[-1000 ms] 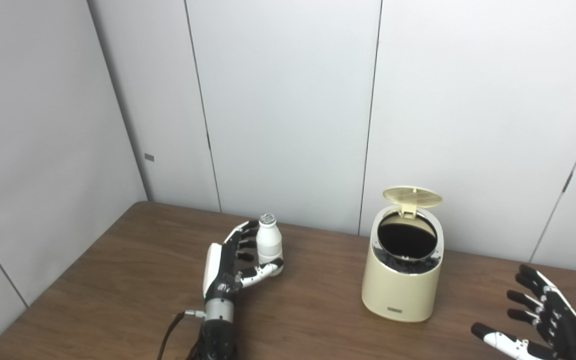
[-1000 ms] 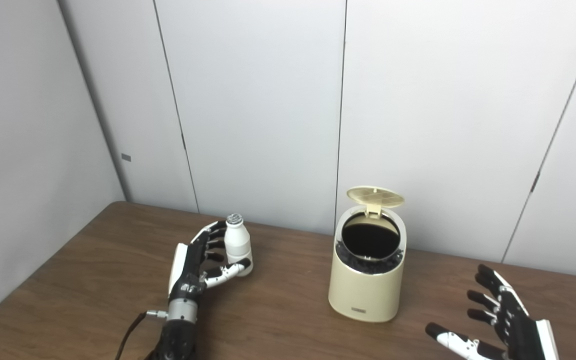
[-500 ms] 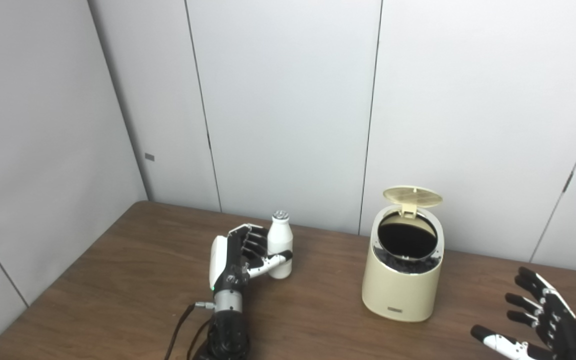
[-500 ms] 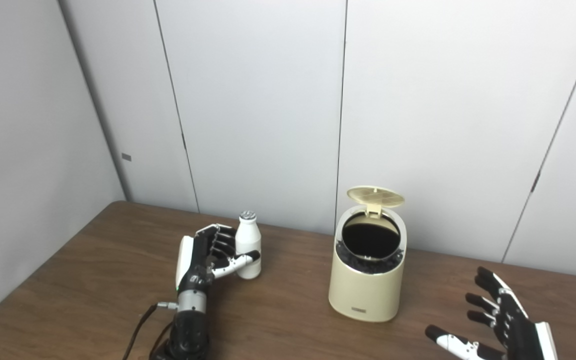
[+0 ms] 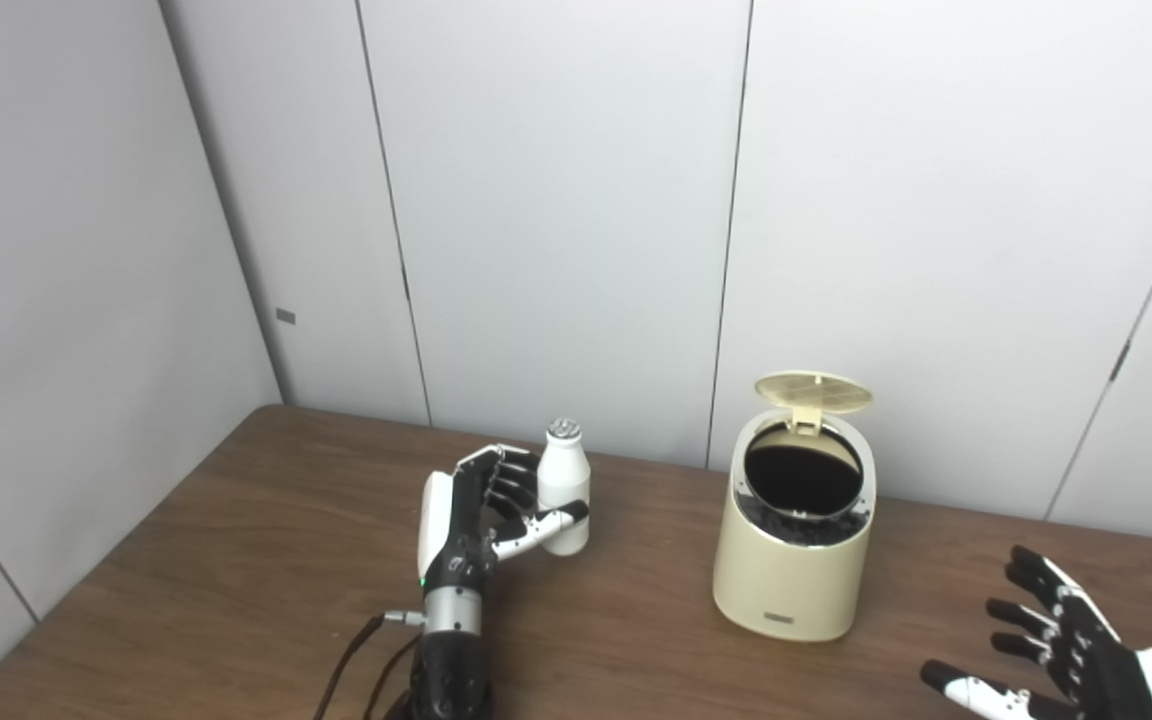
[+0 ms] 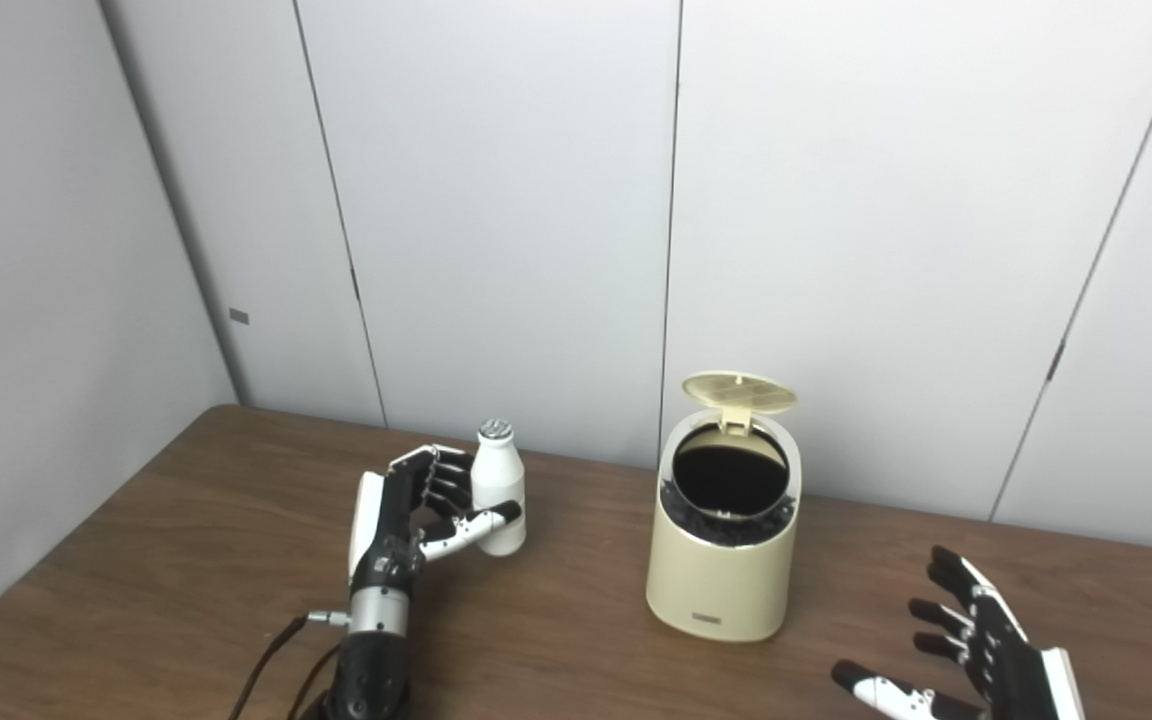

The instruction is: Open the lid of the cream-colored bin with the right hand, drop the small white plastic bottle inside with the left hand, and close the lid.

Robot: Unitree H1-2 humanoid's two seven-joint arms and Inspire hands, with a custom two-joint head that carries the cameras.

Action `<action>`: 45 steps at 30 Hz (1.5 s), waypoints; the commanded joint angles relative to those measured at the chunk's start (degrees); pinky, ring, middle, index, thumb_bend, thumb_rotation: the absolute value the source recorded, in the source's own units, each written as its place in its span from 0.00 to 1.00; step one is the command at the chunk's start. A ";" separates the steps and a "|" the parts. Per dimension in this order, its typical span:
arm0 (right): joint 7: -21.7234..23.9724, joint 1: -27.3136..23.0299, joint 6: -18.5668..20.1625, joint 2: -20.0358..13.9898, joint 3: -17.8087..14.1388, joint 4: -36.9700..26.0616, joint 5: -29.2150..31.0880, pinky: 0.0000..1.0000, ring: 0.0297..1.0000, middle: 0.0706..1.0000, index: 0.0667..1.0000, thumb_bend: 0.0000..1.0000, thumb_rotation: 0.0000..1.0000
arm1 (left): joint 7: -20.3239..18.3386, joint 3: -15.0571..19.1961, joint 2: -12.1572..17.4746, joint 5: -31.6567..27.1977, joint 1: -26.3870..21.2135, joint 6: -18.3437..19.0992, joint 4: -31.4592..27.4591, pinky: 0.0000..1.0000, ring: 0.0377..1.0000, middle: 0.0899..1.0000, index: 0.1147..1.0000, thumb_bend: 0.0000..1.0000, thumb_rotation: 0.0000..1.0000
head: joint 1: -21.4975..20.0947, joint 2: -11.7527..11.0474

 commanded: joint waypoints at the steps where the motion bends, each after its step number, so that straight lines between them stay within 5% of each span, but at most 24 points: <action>1: -0.82 -2.04 -4.80 0.30 -0.02 0.80 0.31 0.67 0.74 0.85 0.85 0.76 0.00 | -1.65 -0.67 -0.81 -1.17 -0.25 -1.48 -4.59 0.36 0.41 0.42 0.44 0.50 0.00 | -1.15 -0.34; 15: -1.77 -2.78 -10.87 1.57 -0.07 7.66 0.81 0.72 0.75 0.86 0.84 0.79 0.08 | -8.04 -1.50 -4.89 -4.79 -2.09 0.34 -18.43 0.38 0.41 0.43 0.44 0.50 0.00 | -4.87 -1.97; 45: -3.84 -2.90 -10.19 3.99 0.74 7.13 -1.85 0.73 0.74 0.85 0.84 0.78 0.06 | -9.30 -4.16 -11.84 -5.14 -7.71 -3.99 -14.52 0.38 0.42 0.43 0.44 0.50 0.00 | -8.70 -1.77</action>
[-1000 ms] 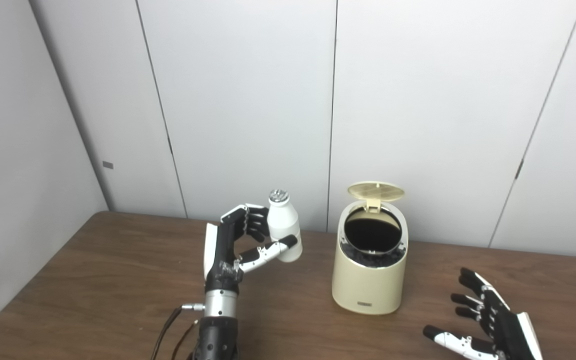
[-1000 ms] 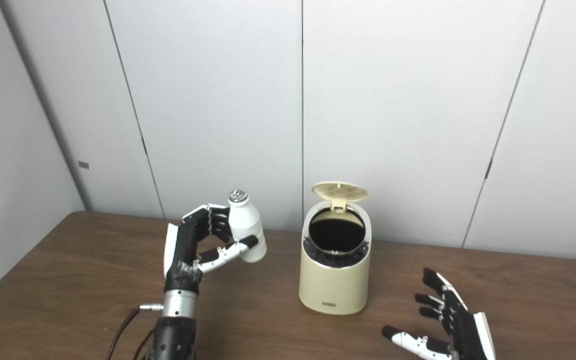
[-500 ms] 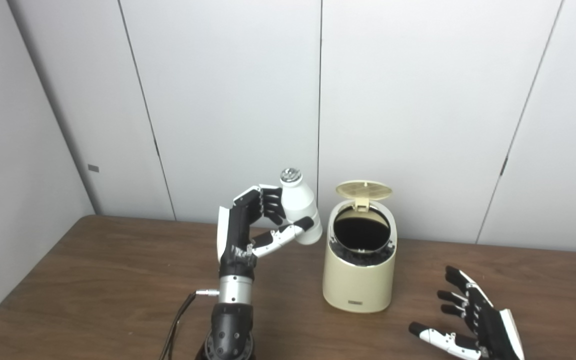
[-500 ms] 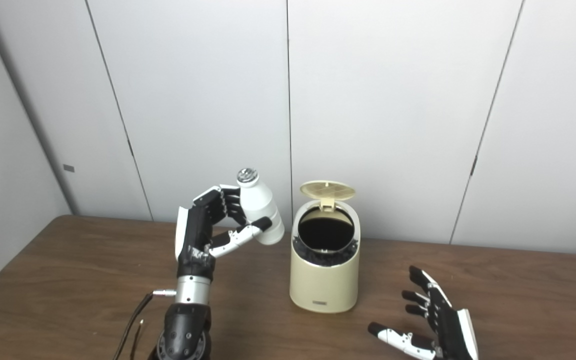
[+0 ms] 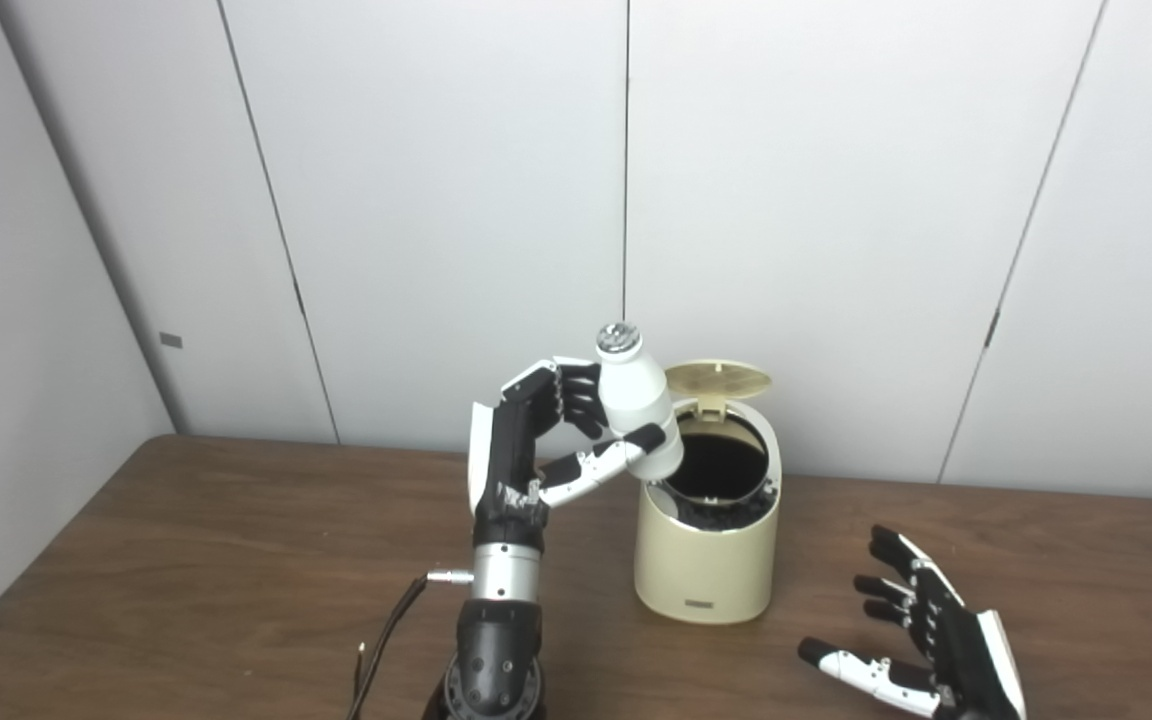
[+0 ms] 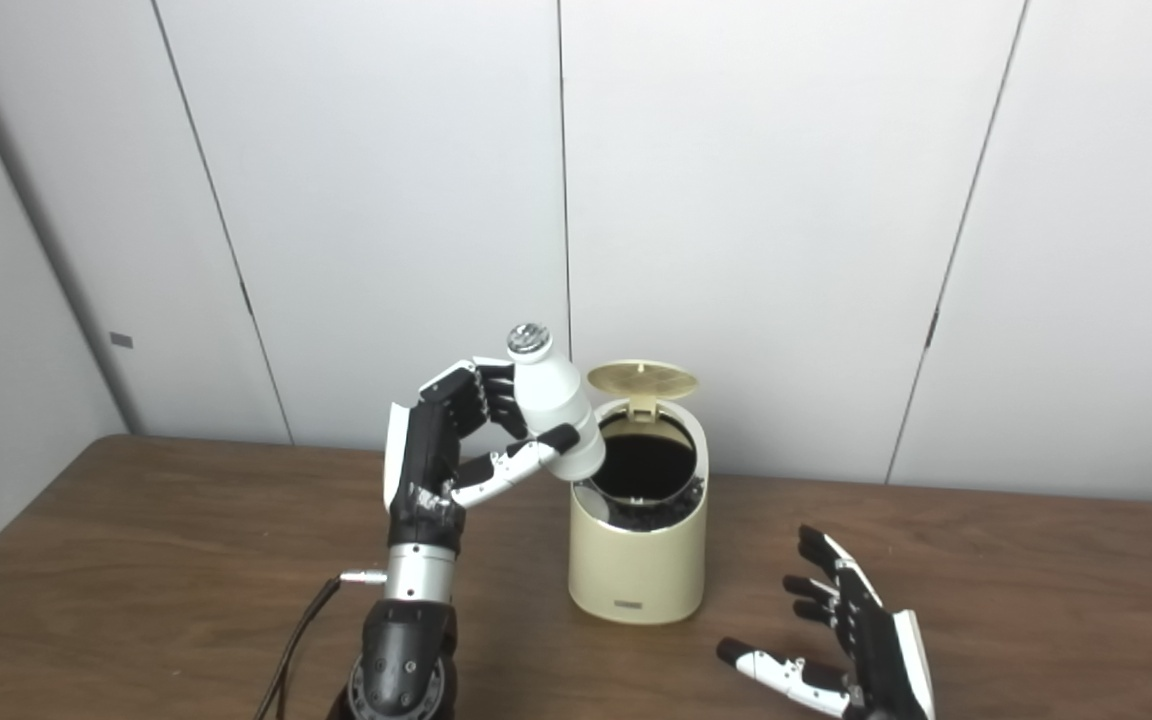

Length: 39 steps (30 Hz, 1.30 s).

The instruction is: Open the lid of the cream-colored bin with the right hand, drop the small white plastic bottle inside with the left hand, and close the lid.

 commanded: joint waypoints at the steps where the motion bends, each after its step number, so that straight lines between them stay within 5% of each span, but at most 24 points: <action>1: -0.87 -1.86 -1.32 0.44 0.24 -2.52 -0.72 0.72 0.74 0.85 0.83 0.78 0.06 | 0.28 -0.34 -0.41 0.93 -3.11 -2.10 0.01 0.39 0.42 0.43 0.43 0.50 0.00 | -0.09 0.08; 16: -1.33 -1.80 -1.46 1.36 0.08 -3.09 -0.90 0.71 0.74 0.85 0.83 0.79 0.11 | 3.34 -1.84 -1.42 2.88 -5.21 -7.91 10.09 0.38 0.42 0.42 0.43 0.50 0.00 | -1.27 0.28; 39: -0.80 -1.11 -0.73 2.04 0.83 -5.56 -1.03 0.70 0.74 0.86 0.84 0.76 0.10 | 21.39 -14.48 1.58 -1.84 -8.44 -8.02 20.78 0.47 0.44 0.44 0.41 0.50 0.00 | -2.44 0.83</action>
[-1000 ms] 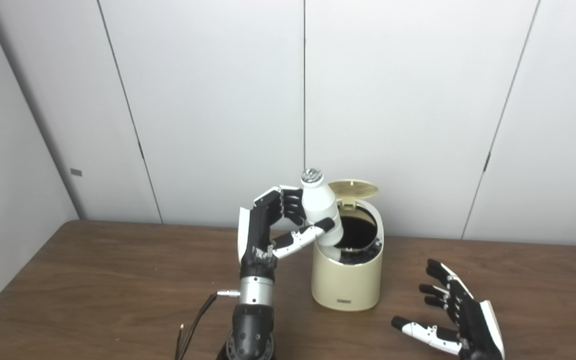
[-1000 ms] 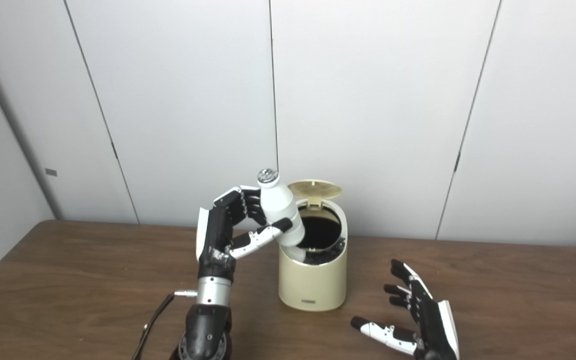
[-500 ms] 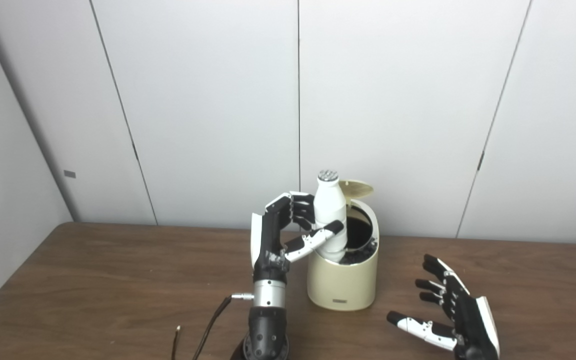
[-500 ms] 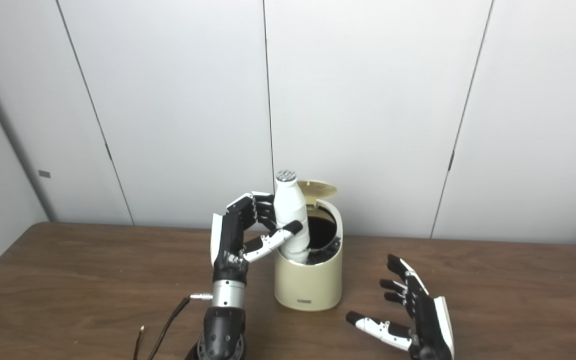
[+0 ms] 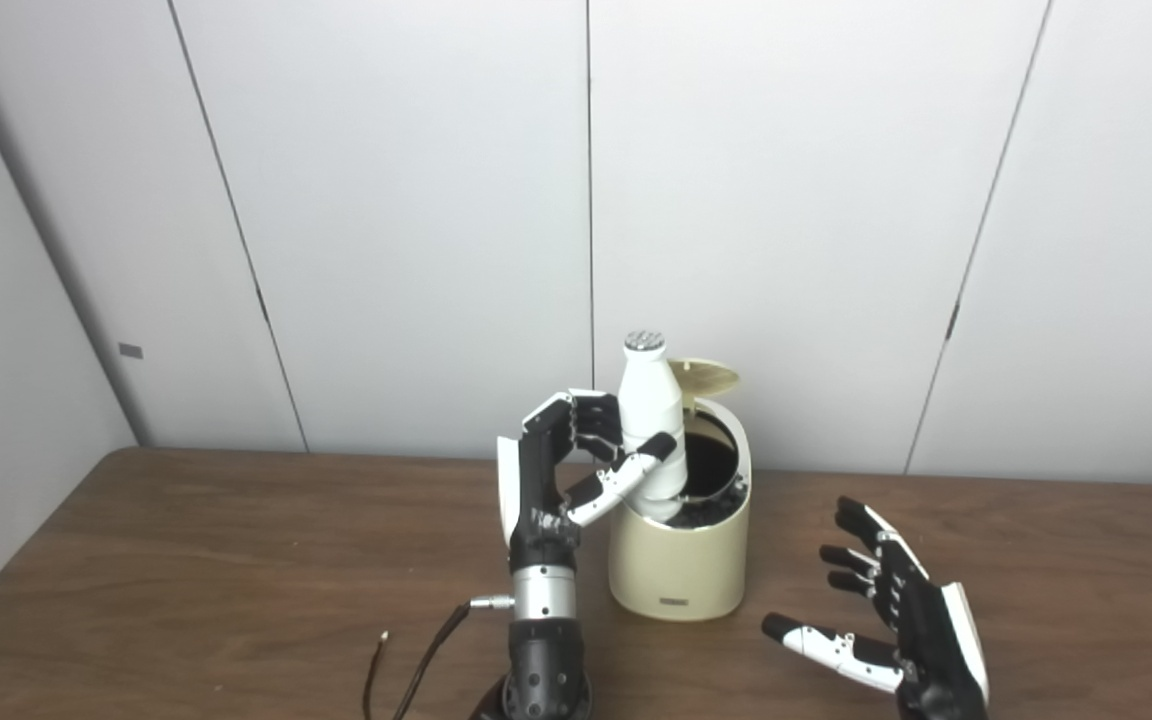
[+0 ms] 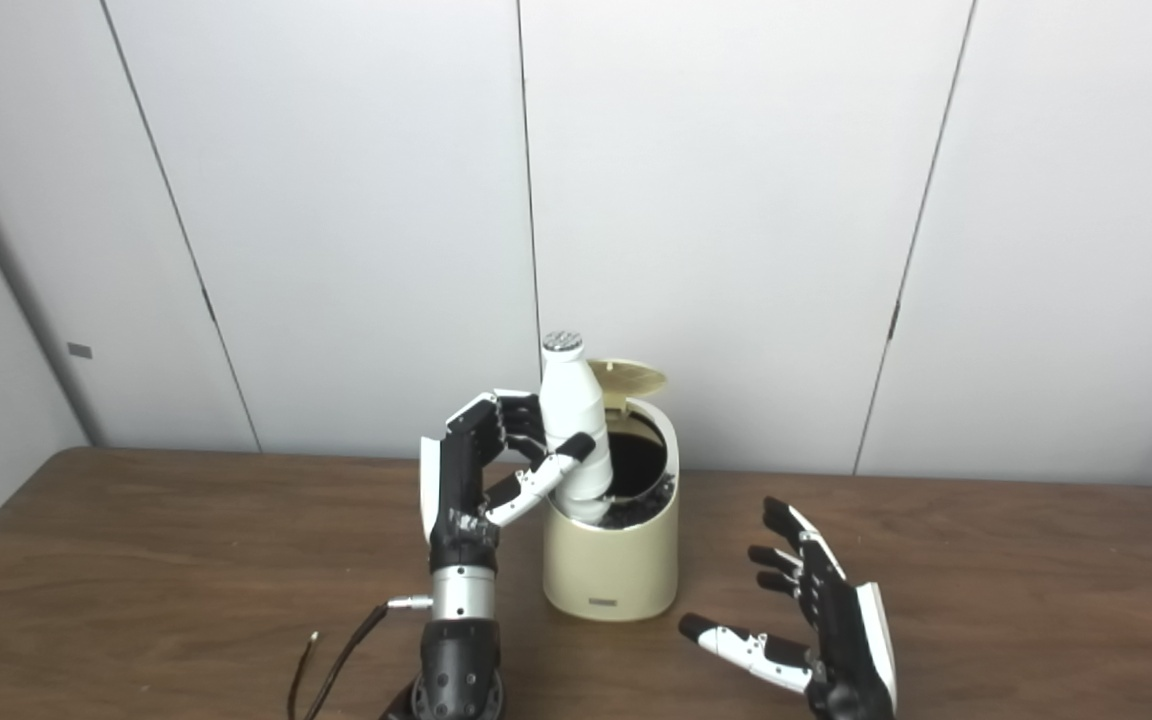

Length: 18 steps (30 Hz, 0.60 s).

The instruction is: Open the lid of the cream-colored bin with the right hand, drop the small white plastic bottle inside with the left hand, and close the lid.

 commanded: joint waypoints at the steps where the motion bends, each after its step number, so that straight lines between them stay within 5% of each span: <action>1: 0.05 -1.34 -1.05 0.10 0.33 -1.88 -0.02 0.69 0.74 0.86 0.84 0.76 0.10 | 0.71 -0.86 0.39 -0.09 -2.00 0.40 0.03 0.47 0.44 0.44 0.41 0.50 0.00 | 0.02 0.04; 18: 0.15 -1.38 -0.98 -0.33 0.92 -1.27 -0.89 0.62 0.72 0.85 0.84 0.76 0.08 | 1.24 -1.58 0.63 -1.94 -2.59 0.39 -1.75 0.43 0.41 0.42 0.44 0.50 0.00 | 0.48 0.10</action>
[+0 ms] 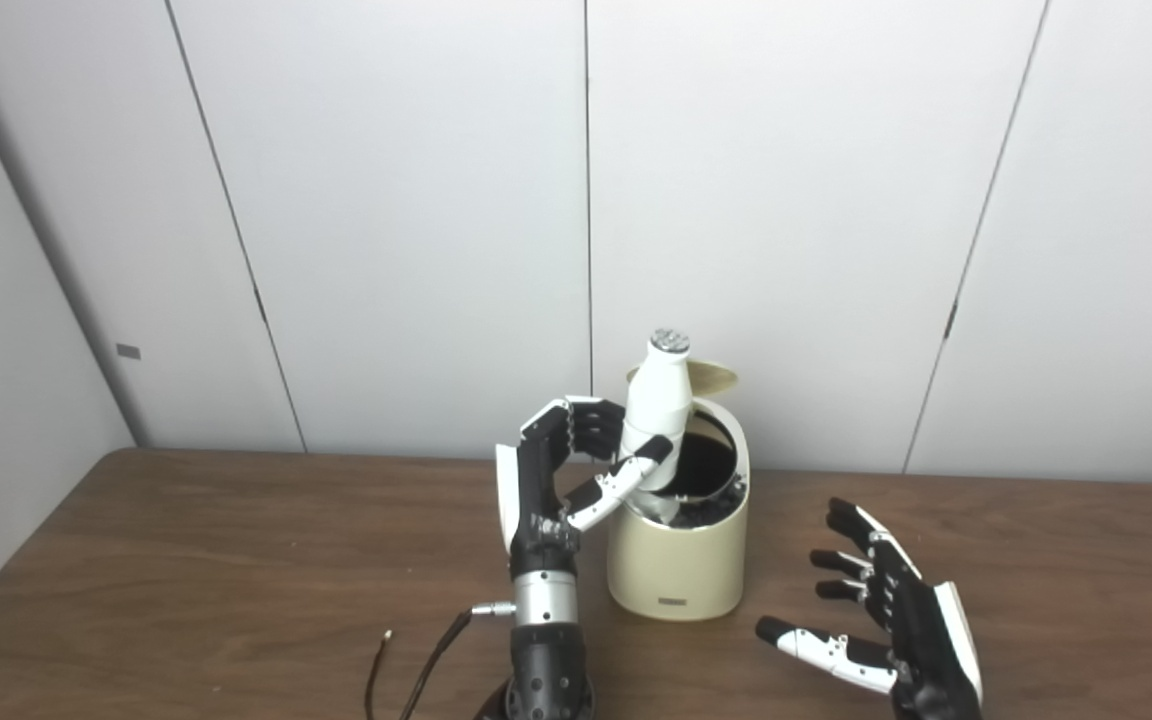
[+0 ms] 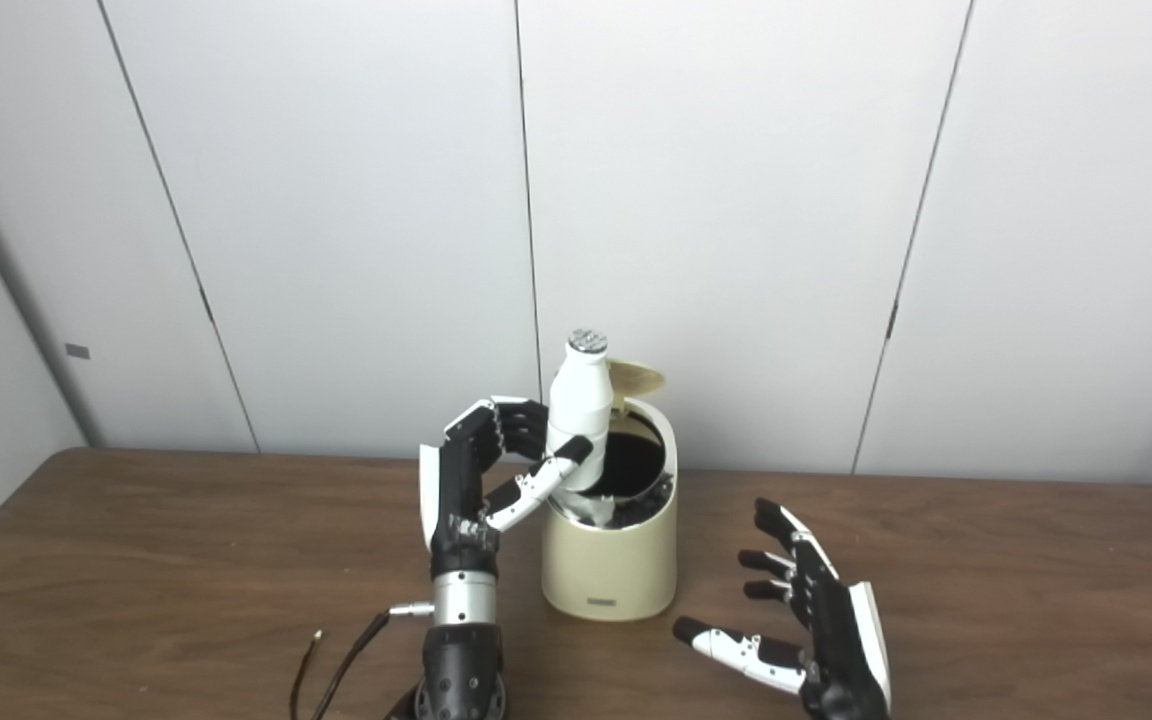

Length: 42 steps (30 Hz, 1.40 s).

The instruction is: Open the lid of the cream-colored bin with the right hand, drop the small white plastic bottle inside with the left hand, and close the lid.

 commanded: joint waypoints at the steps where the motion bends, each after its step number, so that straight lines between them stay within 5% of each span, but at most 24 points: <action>1: 0.02 -1.39 -0.96 -0.10 0.33 -1.43 -0.39 0.62 0.72 0.85 0.84 0.76 0.09 | -0.71 0.24 -0.06 -0.12 -2.41 0.09 -1.84 0.42 0.41 0.42 0.44 0.50 0.00 | 0.04 0.01; 23: 0.17 -1.43 -0.69 -0.06 0.16 -1.44 -0.13 0.63 0.72 0.85 0.84 0.76 0.07 | -1.31 0.24 -1.75 -0.43 -1.74 0.10 -2.40 0.47 0.45 0.43 0.41 0.50 0.00 | 0.23 0.09; 42: 0.45 -1.55 -0.90 -0.11 -0.47 -2.04 1.25 0.71 0.72 0.85 0.84 0.77 0.11 | -0.80 -2.37 0.77 2.62 -0.80 0.10 3.62 0.41 0.43 0.45 0.40 0.50 0.00 | 0.42 0.72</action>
